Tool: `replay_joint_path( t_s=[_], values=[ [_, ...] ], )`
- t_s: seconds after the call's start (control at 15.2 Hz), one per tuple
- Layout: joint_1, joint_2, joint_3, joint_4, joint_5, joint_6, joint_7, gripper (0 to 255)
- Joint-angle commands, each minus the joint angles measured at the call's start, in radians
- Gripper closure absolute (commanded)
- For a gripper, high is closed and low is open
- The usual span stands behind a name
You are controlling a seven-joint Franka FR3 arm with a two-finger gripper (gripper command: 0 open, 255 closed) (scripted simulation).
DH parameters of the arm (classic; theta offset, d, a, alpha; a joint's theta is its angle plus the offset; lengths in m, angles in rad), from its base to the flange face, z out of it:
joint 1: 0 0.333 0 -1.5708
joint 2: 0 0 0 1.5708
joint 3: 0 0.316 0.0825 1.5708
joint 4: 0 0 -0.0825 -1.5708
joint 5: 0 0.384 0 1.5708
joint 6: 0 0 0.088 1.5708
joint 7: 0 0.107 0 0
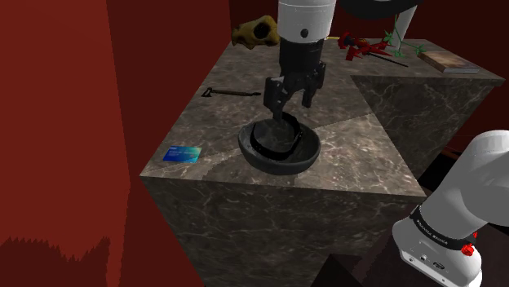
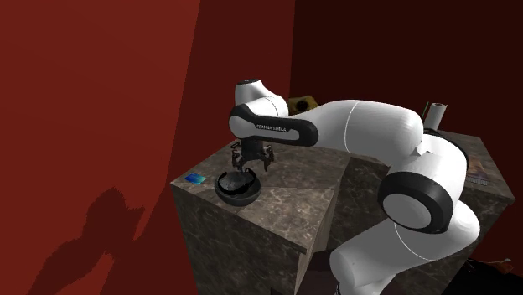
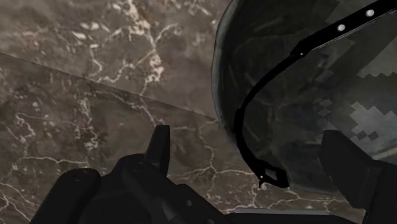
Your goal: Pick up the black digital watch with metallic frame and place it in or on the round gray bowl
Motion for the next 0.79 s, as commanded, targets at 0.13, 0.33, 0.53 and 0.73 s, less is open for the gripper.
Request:
replay_joint_path(
  t_s=[0.13, 0.33, 0.53, 0.73],
  values=[
    [-0.004, 0.013, -0.004, 0.113, -0.007, -0.100, 0.005, 0],
    [-0.005, 0.019, -0.004, 0.144, -0.009, -0.126, 0.007, 0],
    [-0.005, 0.019, -0.004, 0.144, -0.009, -0.126, 0.007, 0],
    [-0.005, 0.019, -0.004, 0.144, -0.009, -0.126, 0.007, 0]
  ],
)
